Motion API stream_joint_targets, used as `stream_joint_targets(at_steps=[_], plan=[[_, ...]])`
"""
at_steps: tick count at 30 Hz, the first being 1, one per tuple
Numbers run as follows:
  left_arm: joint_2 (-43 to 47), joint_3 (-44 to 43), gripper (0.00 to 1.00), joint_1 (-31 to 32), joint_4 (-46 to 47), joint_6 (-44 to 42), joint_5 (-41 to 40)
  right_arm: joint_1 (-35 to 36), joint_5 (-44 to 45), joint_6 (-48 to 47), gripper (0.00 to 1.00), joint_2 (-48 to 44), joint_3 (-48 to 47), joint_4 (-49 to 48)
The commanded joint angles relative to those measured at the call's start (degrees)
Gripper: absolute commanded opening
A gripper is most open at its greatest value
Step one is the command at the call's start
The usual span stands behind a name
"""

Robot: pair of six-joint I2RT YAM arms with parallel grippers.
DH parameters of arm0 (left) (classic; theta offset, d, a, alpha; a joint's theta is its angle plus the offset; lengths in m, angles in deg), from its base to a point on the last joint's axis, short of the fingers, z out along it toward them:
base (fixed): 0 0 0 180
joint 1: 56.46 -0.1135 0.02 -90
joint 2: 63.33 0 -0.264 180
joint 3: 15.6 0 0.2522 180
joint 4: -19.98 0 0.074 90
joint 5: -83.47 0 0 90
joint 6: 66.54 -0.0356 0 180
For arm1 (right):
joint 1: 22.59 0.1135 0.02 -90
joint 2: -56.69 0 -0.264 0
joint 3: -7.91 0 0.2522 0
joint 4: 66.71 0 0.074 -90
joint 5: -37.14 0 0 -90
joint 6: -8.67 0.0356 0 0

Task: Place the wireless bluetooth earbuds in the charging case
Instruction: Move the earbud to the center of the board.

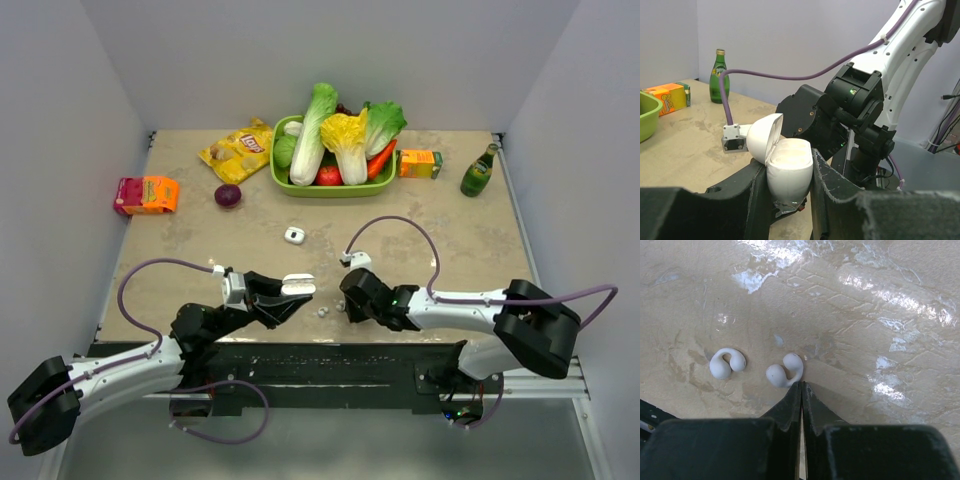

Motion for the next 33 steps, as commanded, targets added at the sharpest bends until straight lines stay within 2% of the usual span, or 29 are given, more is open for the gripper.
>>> stream_joint_targets(at_steps=[1, 6, 10, 13, 18, 23, 27, 33], plan=[[0.11, 2.98, 0.0, -0.03, 4.56, 0.56, 0.28, 0.26, 1.52, -1.08, 0.05, 2.56, -1.71, 0.72], [-0.06, 2.98, 0.0, -0.03, 4.74, 0.56, 0.1, -0.44, 3.71, -2.93, 0.13, 5.28, -3.65, 0.89], [-0.06, 4.3, 0.0, -0.03, 4.57, 0.47, -0.16, -0.71, 6.43, -2.32, 0.29, 5.99, -4.53, 2.39], [-0.24, 4.39, 0.0, -0.03, 4.65, 0.38, -0.25, -0.97, 7.06, -1.79, 0.37, 5.55, -4.53, 2.48], [-0.5, 4.48, 0.0, -0.03, 5.0, 0.47, -0.16, -1.15, 6.89, -0.39, 0.36, 2.76, -5.06, 3.36], [-0.41, 4.48, 0.0, -0.03, 4.92, 0.47, -0.6, -1.15, 2.85, 4.26, 0.37, -2.36, -1.46, -1.82], [-0.68, 4.48, 0.0, -0.03, 5.27, 0.65, -0.34, -1.15, 1.79, 5.77, 0.41, -2.27, -1.1, -4.11], [0.02, 4.48, 0.0, -0.03, 4.65, 0.65, -0.43, -1.23, 0.82, 5.15, 0.41, 1.77, -1.63, -4.9]])
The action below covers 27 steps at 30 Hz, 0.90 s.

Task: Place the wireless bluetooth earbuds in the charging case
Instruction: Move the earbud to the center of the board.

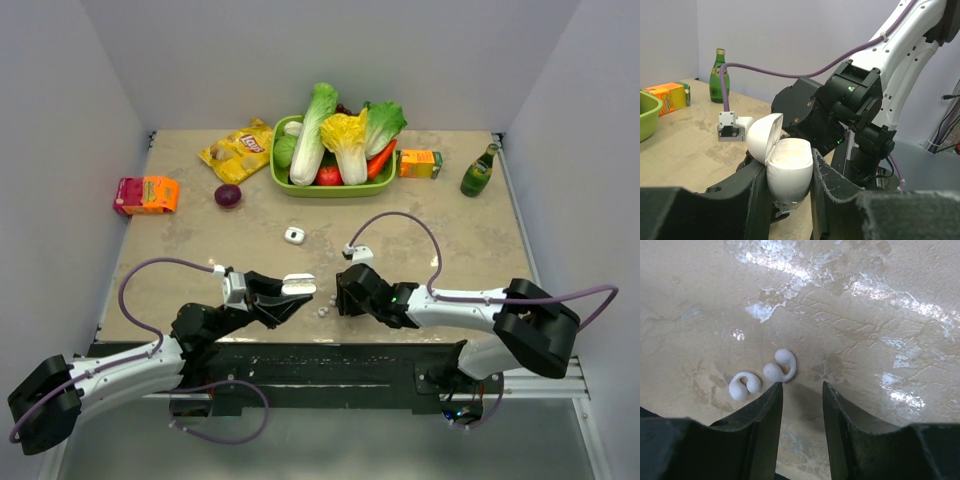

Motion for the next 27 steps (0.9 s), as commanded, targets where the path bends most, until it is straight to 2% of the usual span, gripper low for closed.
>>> stream_joint_targets(at_steps=[1, 13, 20, 27], plan=[[0.85, 4.46, 0.0, -0.03, 3.95, 0.69, -0.47, -0.27, -0.67, 1.5, 0.41, 2.03, -0.1, -2.44], [0.86, 4.72, 0.0, -0.03, 3.95, 0.87, -0.56, -0.36, 0.38, 0.45, 0.42, 2.56, -1.42, -2.44], [0.94, 4.9, 0.0, -0.03, 3.86, 0.87, -0.82, -0.36, 2.76, -0.52, 0.42, -1.39, -1.59, -0.51], [-0.11, 4.98, 0.0, -0.03, 4.83, 1.22, -0.56, -0.89, 2.85, -1.57, 0.43, 0.27, -2.74, -0.15]])
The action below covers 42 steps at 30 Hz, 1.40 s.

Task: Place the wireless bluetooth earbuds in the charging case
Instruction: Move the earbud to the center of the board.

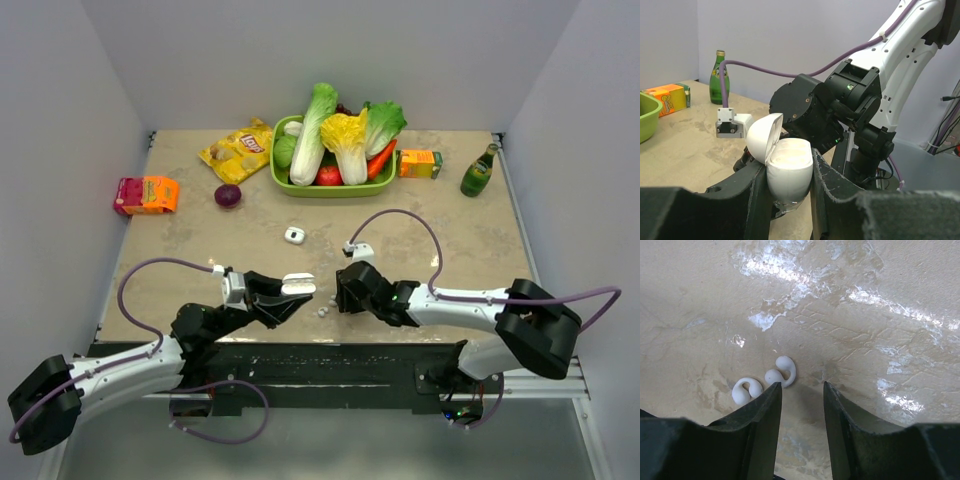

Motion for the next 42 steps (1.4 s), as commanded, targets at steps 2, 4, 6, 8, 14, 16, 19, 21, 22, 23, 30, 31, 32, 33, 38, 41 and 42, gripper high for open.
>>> stream_joint_targets(at_steps=[2, 4, 6, 8, 14, 16, 19, 21, 22, 23, 30, 31, 32, 33, 38, 41, 42], plan=[[-0.15, 5.09, 0.0, -0.03, 4.53, 1.15, -0.45, -0.58, 2.28, -1.05, 0.43, 0.73, -2.39, -0.17], [0.02, 5.18, 0.0, -0.03, 4.44, 1.15, -0.45, -0.67, 2.19, -1.14, 0.43, 1.35, -2.48, -0.44], [0.2, 5.27, 0.0, -0.03, 4.26, 1.15, -0.54, -0.76, 2.02, -1.14, 0.43, 1.96, -2.57, -0.87], [0.37, 5.36, 0.0, -0.03, 4.26, 1.15, -0.62, -0.76, 1.58, -1.23, 0.43, 2.4, -2.83, -1.14], [0.11, 5.62, 0.0, -0.03, 4.53, 1.33, -0.62, -0.76, 0.87, -1.58, 0.43, 4.08, -3.27, -1.84], [0.11, 5.71, 0.0, -0.03, 4.53, 1.33, -0.62, -0.76, 0.44, -1.58, 0.43, 4.43, -3.18, -2.02], [-0.15, 5.71, 0.0, 0.05, 4.79, 1.33, -0.62, -0.76, 0.0, -1.66, 0.43, 4.6, -3.27, -2.28], [-0.5, 5.62, 0.0, 0.05, 5.05, 1.33, -0.54, -0.76, -0.36, -1.75, 0.43, 5.04, -3.36, -2.28], [-0.68, 5.53, 0.0, -0.03, 5.23, 1.33, -0.54, -0.76, -0.62, -1.84, 0.43, 5.13, -3.44, -2.28], [-0.86, 5.62, 0.0, -0.03, 5.32, 1.33, -0.45, -0.76, -0.71, -1.93, 0.43, 5.48, -3.53, -2.37], [-1.47, 5.53, 0.0, -0.03, 5.58, 1.33, -0.45, -0.76, -1.15, -2.72, 0.43, 6.97, -4.85, -2.28], [-1.56, 5.45, 0.0, 0.05, 5.58, 1.33, -0.45, -0.76, -1.41, -2.89, 0.43, 7.24, -5.02, -2.28], [-1.56, 5.44, 0.0, -0.03, 5.58, 1.24, -0.45, -0.76, -1.59, -2.98, 0.43, 7.42, -5.37, -2.28], [-1.65, 5.44, 0.0, 0.14, 5.58, 1.24, -0.45, -0.76, -1.85, -3.16, 0.42, 8.03, -5.55, -2.37], [-1.74, 5.44, 0.0, -0.03, 5.49, 1.15, -0.36, -0.67, -3.08, -3.51, 0.42, 9.0, -5.99, -3.95], [-1.91, 5.44, 0.0, -0.03, 5.49, 1.15, -0.36, -0.67, -4.13, -3.6, 0.42, 9.35, -6.08, -4.39], [-2.09, 5.44, 0.0, -0.03, 5.58, 1.07, -0.36, -0.67, -4.4, -3.6, 0.42, 9.35, -6.08, -4.39]])
